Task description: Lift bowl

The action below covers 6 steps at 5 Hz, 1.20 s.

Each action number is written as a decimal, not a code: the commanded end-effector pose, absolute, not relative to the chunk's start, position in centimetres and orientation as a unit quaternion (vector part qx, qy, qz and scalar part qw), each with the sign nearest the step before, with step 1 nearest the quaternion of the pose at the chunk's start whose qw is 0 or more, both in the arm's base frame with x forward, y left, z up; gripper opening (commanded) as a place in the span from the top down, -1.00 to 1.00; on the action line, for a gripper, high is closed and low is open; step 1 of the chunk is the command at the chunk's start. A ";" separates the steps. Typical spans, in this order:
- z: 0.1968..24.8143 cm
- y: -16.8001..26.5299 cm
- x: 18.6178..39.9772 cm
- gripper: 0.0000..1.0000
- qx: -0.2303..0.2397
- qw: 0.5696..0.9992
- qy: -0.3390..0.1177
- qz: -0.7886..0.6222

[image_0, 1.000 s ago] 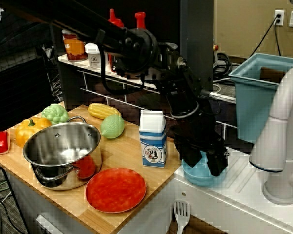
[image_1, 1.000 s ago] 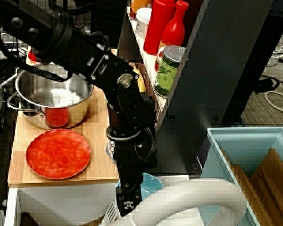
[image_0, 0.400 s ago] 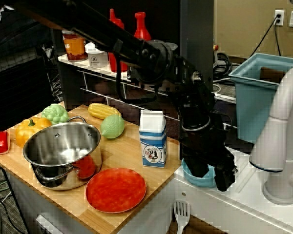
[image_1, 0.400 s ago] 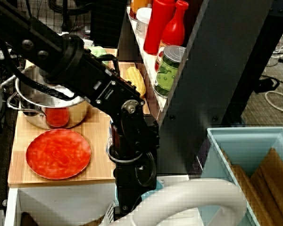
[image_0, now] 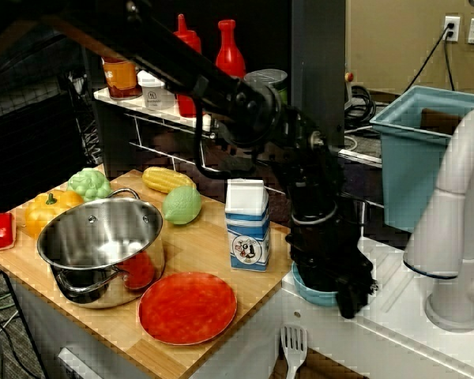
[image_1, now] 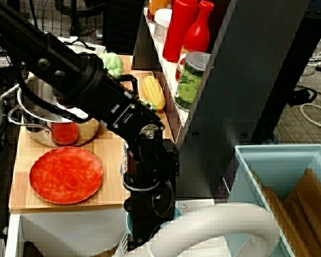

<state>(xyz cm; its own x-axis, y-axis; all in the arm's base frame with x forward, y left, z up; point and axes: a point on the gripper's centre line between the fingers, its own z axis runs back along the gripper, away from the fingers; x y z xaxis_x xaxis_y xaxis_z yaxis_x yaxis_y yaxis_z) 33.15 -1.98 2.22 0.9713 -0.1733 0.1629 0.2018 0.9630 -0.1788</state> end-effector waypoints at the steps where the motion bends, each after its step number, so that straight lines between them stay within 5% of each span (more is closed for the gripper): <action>1: 3.6 -1.3 33.5 1.00 -0.098 0.987 -0.084 -0.092; 6: 13.8 0.1 30.2 1.00 -0.171 0.975 -0.106 -0.091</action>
<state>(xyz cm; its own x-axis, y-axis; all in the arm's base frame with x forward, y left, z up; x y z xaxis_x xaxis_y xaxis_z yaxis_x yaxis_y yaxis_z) 29.69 -0.29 12.10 0.9731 -0.1424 0.1811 0.1975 0.9203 -0.3376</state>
